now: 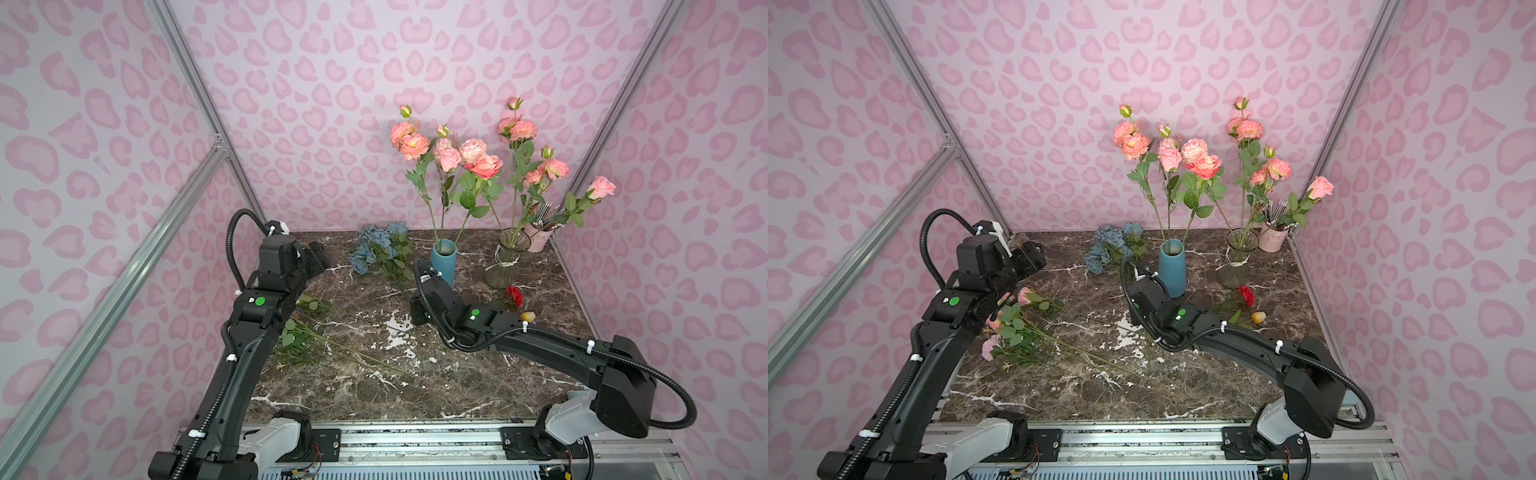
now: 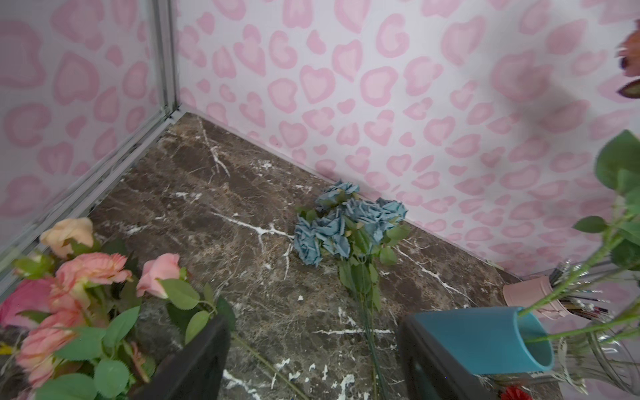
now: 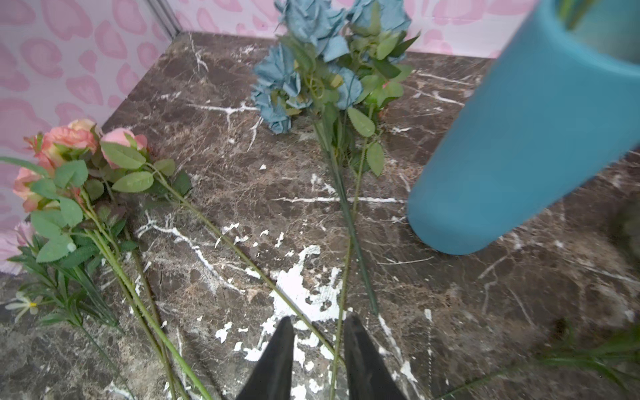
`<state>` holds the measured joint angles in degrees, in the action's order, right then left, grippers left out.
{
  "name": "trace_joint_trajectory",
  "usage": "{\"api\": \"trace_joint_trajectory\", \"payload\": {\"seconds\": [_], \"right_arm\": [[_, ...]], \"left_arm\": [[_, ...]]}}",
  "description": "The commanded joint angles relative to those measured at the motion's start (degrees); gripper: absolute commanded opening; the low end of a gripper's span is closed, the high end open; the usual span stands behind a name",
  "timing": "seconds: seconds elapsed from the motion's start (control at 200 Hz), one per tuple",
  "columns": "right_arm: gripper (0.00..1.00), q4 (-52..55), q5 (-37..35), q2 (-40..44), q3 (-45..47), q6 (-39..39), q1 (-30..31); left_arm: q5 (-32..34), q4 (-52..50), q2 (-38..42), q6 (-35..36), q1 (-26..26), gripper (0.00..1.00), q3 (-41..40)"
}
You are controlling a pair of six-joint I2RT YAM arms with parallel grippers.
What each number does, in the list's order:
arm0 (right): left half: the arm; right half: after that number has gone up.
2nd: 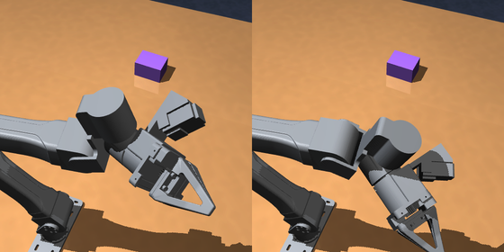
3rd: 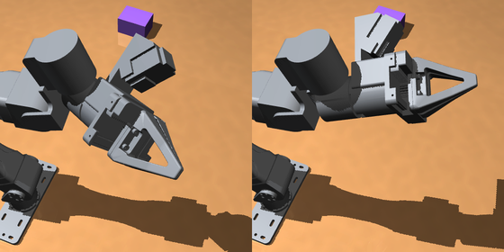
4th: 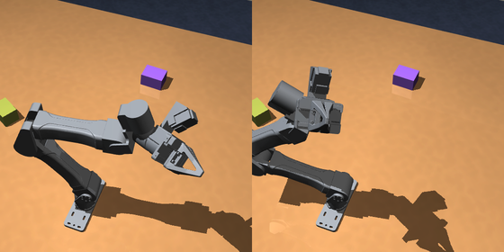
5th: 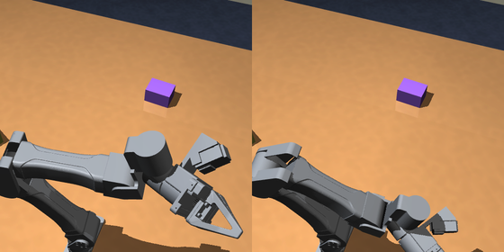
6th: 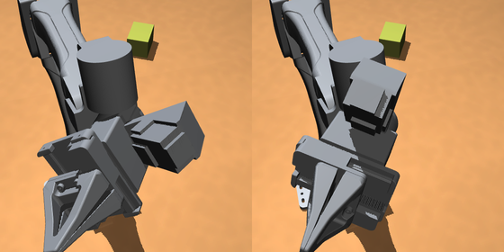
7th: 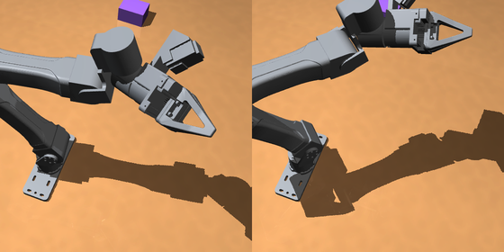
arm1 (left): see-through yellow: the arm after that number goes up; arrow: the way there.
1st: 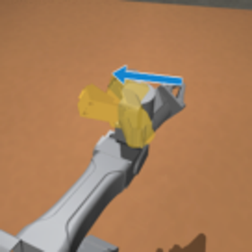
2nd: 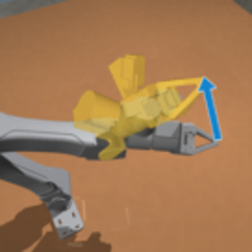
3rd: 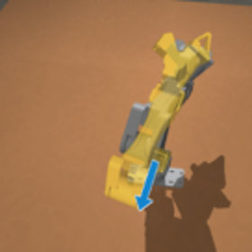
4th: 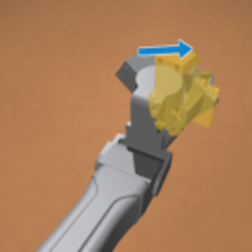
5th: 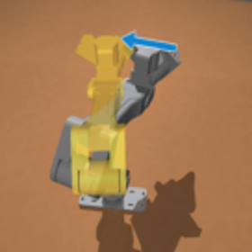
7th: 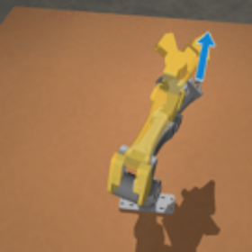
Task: Place the pink flowers into the vase
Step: Place the flower in the vase, then pick up the flower at the center of the board.
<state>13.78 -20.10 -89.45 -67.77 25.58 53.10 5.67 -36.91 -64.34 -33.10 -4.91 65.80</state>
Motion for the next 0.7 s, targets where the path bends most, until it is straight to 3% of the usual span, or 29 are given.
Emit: {"api": "trace_joint_trajectory", "payload": {"seconds": [0.0,0.375,0.695], "right_arm": [[0.29,-0.98,2.92,-4.27,-4.07,-2.30,1.35],[0.29,1.87,13.44,-17.65,-17.93,-10.31,4.73],[0.29,2.57,19.68,-22.86,-22.29,-12.90,5.79]], "left_arm": [[-5.99,-0.44,1.50,-1.24,3.54,0.79,-3.21],[-20.41,2.36,4.95,-4.43,19.38,0.76,-16.46],[-16.32,2.00,2.17,0.80,18.53,0.73,-9.39]]}}
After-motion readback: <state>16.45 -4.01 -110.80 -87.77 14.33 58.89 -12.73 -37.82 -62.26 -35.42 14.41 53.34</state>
